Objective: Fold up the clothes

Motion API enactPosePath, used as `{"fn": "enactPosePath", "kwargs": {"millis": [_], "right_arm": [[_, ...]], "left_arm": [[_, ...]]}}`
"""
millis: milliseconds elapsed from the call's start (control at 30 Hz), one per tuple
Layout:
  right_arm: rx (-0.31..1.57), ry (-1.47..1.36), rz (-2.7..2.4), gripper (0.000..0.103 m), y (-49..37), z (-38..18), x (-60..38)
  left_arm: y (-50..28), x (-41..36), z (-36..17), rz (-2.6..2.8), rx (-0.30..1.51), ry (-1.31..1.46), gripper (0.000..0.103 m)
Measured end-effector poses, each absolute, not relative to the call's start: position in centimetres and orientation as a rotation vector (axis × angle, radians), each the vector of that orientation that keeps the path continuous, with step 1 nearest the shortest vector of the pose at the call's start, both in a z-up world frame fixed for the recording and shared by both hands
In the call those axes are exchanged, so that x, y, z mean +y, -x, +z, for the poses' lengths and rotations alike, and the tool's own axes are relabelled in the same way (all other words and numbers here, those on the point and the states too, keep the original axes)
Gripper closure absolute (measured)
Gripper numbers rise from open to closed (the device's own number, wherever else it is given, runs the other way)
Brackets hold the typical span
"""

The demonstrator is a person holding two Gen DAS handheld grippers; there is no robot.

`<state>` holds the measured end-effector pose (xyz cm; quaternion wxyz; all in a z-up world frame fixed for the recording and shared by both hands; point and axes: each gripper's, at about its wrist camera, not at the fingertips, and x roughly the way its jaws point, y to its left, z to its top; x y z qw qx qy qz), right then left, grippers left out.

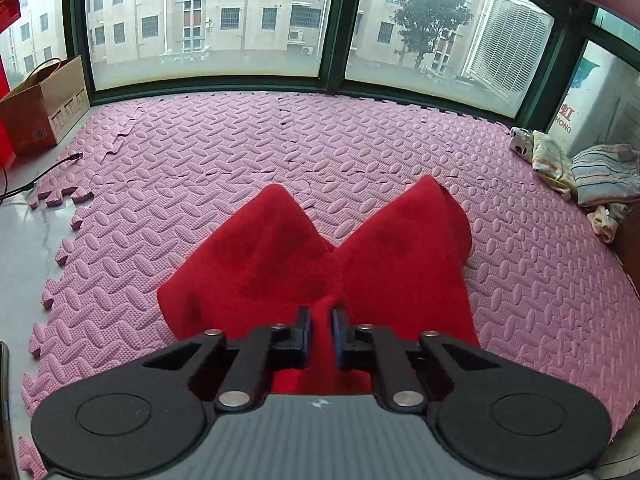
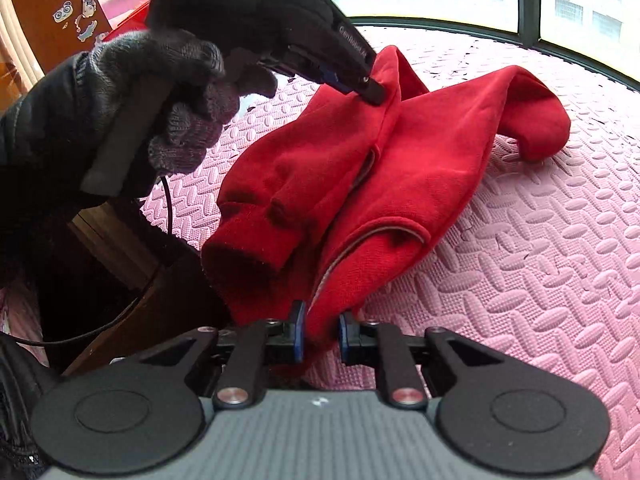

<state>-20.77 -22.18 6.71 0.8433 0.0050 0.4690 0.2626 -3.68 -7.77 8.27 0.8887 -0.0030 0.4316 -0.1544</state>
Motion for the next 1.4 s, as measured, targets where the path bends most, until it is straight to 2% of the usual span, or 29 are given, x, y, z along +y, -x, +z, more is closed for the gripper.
{"fn": "enactPosePath", "kwargs": {"millis": [200,400,567,700,1000,1067,1100,1133,1200,1400], "right_arm": [[0.979,-0.066,0.552,0.077,19.0,8.5,-24.4],[0.887,-0.080,0.466,0.076,15.1,11.0,-26.6],[0.804,-0.105,0.330,0.070,9.4,11.9,-28.4],[0.794,-0.216,0.283,0.066,4.0,11.1,-29.8],[0.877,-0.395,0.205,0.066,-3.4,6.2,-30.8],[0.896,-0.448,0.197,0.068,-4.0,5.2,-31.3],[0.905,-0.470,0.207,0.076,-4.2,4.8,-31.5],[0.907,-0.479,0.208,0.088,-4.3,4.6,-31.6],[0.883,-0.464,0.206,0.094,-4.3,4.8,-31.5],[0.709,-0.328,0.257,0.096,-3.1,9.8,-30.0]], "left_arm": [[4.8,-4.1,9.1,-0.309,0.870,0.047,0.097],[5.4,-1.0,9.9,-0.275,0.849,0.100,0.097],[5.6,0.2,9.6,-0.256,0.851,0.104,0.097],[5.5,0.3,9.3,-0.264,0.857,0.106,0.096],[4.6,-0.8,8.8,-0.290,0.867,0.076,0.084],[4.4,-0.8,8.7,-0.296,0.869,0.081,0.084],[4.3,-0.8,8.8,-0.298,0.867,0.086,0.084],[4.1,-0.7,8.8,-0.299,0.865,0.092,0.084],[3.9,-0.7,8.9,-0.303,0.860,0.102,0.085],[3.2,-0.4,9.0,-0.313,0.846,0.133,0.092]]}}
